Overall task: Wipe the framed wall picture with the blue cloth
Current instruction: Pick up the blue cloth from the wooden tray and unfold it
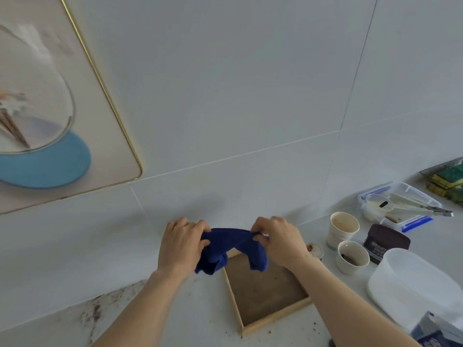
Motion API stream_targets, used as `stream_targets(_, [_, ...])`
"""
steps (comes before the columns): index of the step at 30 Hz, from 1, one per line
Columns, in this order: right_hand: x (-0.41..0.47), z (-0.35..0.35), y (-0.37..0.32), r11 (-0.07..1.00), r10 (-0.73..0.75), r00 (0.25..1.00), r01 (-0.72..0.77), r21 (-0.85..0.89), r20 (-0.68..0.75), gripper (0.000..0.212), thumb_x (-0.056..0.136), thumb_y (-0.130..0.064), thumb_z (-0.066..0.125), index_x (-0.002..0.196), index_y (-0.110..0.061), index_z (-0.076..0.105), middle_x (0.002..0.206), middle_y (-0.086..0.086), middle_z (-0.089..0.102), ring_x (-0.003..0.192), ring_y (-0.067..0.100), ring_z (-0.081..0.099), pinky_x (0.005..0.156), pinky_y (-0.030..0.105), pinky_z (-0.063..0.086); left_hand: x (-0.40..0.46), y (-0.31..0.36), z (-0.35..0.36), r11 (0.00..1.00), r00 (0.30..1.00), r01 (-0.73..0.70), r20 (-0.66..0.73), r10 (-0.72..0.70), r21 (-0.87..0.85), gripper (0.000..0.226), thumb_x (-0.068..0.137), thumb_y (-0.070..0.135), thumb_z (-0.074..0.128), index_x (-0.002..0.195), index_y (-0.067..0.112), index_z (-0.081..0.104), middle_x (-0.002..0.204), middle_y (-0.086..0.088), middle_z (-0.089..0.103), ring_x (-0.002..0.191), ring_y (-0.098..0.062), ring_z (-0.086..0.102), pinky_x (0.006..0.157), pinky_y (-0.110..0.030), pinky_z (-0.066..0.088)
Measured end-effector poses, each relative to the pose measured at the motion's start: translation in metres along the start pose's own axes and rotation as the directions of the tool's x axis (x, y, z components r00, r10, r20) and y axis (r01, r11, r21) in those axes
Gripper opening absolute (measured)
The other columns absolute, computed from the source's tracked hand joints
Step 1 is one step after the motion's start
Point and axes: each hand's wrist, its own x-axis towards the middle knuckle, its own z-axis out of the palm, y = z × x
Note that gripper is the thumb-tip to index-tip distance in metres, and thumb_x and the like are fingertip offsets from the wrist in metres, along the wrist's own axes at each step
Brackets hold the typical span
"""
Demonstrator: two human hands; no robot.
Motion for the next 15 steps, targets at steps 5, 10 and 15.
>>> stream_targets(5, [0.006, -0.016, -0.053, 0.999, -0.029, 0.999, 0.028, -0.031, -0.037, 0.015, 0.099, -0.022, 0.058, 0.107, -0.029, 0.069, 0.101, -0.001, 0.074, 0.096, 0.023, 0.064, 0.078, 0.035, 0.049, -0.013, -0.034, -0.044, 1.000, 0.997, 0.004, -0.079, -0.004, -0.009, 0.017, 0.098, 0.032, 0.060, 0.114, 0.033, 0.065, 0.102, 0.013, 0.074, 0.108, -0.017, 0.054, 0.099, -0.028, 0.033])
stream_targets(10, [0.006, -0.035, -0.120, 0.995, -0.073, 0.996, 0.069, -0.066, -0.056, 0.016, 0.099, -0.020, 0.057, 0.107, -0.029, 0.068, 0.102, -0.005, 0.075, 0.098, 0.022, 0.064, 0.081, 0.037, 0.052, -0.035, -0.076, -0.089, 0.999, 0.990, 0.003, -0.142, -0.010, -0.048, 0.018, 0.099, 0.032, 0.060, 0.115, 0.033, 0.066, 0.104, 0.011, 0.074, 0.104, -0.018, 0.054, 0.097, -0.030, 0.038])
stream_targets(15, [0.009, -0.048, -0.193, 0.987, -0.153, 0.986, 0.149, -0.064, -0.065, 0.019, 0.099, -0.015, 0.053, 0.105, -0.027, 0.066, 0.103, -0.009, 0.074, 0.096, 0.021, 0.065, 0.083, 0.038, 0.054, -0.059, -0.123, -0.130, 0.995, 0.972, 0.036, -0.230, -0.056, -0.093, 0.018, 0.099, 0.032, 0.060, 0.116, 0.034, 0.067, 0.104, 0.011, 0.075, 0.103, -0.018, 0.054, 0.093, -0.029, 0.037])
